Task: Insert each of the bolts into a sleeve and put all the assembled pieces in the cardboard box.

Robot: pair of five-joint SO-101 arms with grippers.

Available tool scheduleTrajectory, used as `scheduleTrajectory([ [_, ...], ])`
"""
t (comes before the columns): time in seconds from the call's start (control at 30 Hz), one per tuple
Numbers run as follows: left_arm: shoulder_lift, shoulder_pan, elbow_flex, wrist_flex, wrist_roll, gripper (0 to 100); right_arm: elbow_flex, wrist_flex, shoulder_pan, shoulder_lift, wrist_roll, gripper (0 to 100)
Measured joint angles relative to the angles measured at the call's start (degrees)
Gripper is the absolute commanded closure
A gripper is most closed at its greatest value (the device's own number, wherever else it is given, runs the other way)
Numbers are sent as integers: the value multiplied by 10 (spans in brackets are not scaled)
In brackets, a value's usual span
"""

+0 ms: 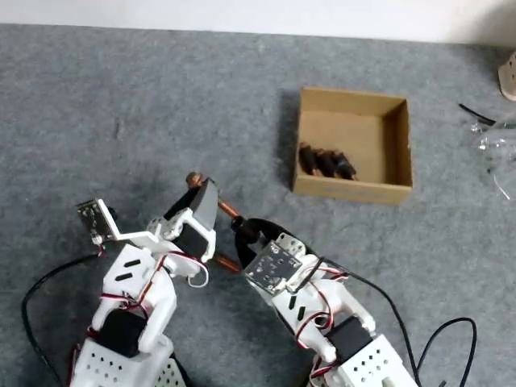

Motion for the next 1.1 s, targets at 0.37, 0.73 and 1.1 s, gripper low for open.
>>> scheduleTrajectory([
  [0.37, -2, -5, -65, 91, 4, 996, 0, 0, 0, 0, 1, 994],
  [0.73, -6, 14, -30, 91, 4, 996, 0, 1, 2, 1, 2, 994],
  [1.1, -13, 49, -30, 89, 4, 996, 0, 2, 25, 2, 3, 994],
])
